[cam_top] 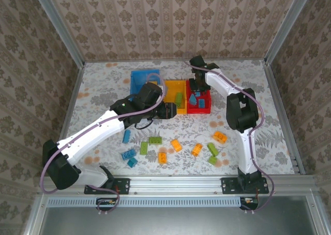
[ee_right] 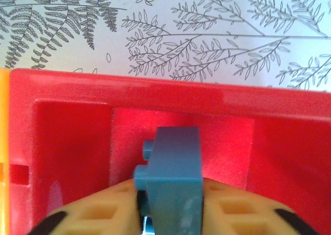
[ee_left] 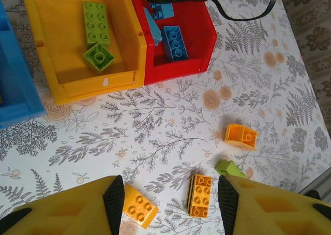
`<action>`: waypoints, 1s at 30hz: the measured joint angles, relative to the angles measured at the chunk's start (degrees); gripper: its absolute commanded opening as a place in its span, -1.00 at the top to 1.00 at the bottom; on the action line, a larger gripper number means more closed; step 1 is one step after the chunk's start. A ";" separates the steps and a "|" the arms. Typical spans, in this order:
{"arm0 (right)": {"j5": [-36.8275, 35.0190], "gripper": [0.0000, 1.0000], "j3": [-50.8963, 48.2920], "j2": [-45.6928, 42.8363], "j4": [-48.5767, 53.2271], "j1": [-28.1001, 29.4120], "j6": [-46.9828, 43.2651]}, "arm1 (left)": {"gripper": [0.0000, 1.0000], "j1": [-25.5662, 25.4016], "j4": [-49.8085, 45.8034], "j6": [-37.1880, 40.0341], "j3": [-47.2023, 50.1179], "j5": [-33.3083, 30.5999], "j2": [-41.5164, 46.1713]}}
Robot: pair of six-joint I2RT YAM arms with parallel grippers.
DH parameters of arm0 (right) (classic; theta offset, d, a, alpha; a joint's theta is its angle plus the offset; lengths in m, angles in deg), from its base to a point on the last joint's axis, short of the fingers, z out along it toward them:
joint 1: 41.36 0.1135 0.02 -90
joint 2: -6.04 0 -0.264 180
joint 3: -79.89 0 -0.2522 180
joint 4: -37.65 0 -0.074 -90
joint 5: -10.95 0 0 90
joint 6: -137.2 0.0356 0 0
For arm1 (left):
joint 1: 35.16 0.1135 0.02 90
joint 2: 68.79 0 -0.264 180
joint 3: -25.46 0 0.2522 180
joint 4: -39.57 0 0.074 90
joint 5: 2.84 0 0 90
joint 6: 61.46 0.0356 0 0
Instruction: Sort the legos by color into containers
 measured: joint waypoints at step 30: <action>2.05 -0.56 -42.10 -69.11 7.72 -0.31 16.44 | -0.49 -8.39 20.02 50.45 -4.57 19.78 -28.11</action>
